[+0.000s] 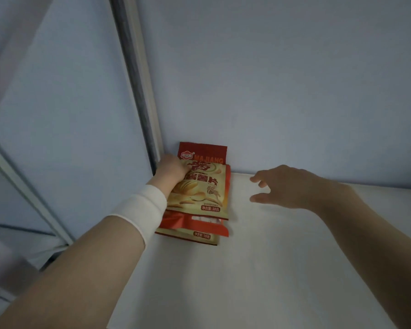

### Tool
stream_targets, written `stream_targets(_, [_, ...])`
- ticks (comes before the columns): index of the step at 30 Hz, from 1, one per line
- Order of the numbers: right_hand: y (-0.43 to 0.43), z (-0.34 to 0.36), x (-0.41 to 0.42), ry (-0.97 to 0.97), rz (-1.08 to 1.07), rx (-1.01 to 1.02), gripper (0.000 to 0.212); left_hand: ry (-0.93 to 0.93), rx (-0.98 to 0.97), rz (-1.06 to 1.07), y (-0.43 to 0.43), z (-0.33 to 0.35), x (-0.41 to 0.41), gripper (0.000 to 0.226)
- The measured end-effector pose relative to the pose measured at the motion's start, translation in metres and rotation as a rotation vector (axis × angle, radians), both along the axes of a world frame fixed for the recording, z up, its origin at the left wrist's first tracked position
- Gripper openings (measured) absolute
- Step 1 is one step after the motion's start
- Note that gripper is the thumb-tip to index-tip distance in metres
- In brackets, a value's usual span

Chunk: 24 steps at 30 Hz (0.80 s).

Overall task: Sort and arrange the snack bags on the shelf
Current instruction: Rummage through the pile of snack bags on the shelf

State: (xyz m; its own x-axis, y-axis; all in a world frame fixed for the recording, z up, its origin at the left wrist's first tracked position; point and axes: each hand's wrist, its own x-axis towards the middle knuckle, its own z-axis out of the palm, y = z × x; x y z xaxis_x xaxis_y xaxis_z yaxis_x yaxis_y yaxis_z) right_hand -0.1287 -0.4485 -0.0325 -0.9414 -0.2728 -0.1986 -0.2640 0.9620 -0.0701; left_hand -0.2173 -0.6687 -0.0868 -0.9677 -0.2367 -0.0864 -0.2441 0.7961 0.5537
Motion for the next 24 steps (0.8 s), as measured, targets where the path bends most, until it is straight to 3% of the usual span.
stream_targets(3, [0.005, 0.000, 0.002, 0.010, -0.047, -0.007, 0.056, 0.027, -0.107, -0.001, 0.001, 0.005, -0.002, 0.050])
stream_targets(5, [0.013, -0.001, 0.005, 0.027, -0.079, -0.003, 0.056, 0.136, -0.343, -0.064, 0.009, 0.017, 0.002, 0.052])
stream_targets(8, [0.038, -0.007, 0.013, 0.042, -0.135, 0.023, 0.055, 0.349, -0.612, -0.356, 0.038, 0.046, 0.014, 0.047])
stream_targets(13, [0.107, -0.015, 0.043, -0.003, -0.252, 0.089, 0.057, 0.232, -0.858, -0.782, 0.128, 0.070, 0.055, 0.046])
stream_targets(18, [0.197, -0.005, 0.092, 0.046, -0.354, 0.108, 0.057, 0.258, -0.928, -0.993, 0.246, 0.071, 0.106, 0.044])
stream_targets(24, [0.339, 0.026, 0.180, 0.128, -0.407, 0.149, 0.055, 0.307, -0.898, -1.077, 0.407, 0.085, 0.178, 0.045])
